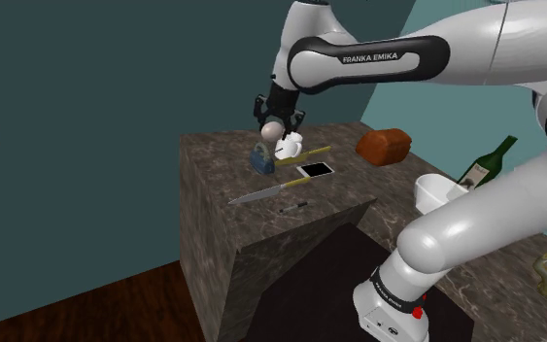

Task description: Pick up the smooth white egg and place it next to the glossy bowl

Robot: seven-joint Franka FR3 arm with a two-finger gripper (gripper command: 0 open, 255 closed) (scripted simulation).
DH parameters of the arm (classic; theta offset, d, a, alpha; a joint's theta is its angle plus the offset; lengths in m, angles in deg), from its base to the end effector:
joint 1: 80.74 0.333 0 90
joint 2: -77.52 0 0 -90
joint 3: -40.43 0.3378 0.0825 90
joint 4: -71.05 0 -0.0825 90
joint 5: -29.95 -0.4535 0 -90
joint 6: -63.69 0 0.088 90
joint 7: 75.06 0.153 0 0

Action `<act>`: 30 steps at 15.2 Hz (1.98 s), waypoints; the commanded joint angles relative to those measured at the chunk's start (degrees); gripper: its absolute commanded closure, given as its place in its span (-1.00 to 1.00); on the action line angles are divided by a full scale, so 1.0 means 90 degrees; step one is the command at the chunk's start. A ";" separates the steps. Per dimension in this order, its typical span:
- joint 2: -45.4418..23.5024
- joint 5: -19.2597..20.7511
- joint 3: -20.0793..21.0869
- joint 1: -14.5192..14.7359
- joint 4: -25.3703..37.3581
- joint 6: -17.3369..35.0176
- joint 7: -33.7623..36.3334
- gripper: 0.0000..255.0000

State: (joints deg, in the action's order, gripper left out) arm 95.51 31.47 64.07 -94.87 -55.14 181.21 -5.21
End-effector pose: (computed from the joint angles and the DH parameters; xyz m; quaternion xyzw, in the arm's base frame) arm 0.5378 0.0943 0.4656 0.8604 -0.4995 0.0998 0.0142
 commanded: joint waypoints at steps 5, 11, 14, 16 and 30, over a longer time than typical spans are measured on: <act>0.1009 -0.0213 -0.0768 -0.0093 -0.1009 0.0083 -0.1021 1.00; 0.1784 -0.0124 -0.1566 -0.0289 -0.1710 0.0050 -0.1980 1.00; 0.2090 -0.0002 -0.1975 -0.0437 -0.1965 0.0020 -0.2456 1.00; 0.2260 0.0102 -0.2253 -0.0551 -0.2098 -0.0001 -0.2774 1.00; 0.2513 0.0991 -0.4279 -0.1467 -0.2159 -0.0026 -0.5052 1.00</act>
State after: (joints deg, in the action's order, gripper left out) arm 118.36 39.83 26.87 -107.54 -74.63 180.68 -49.19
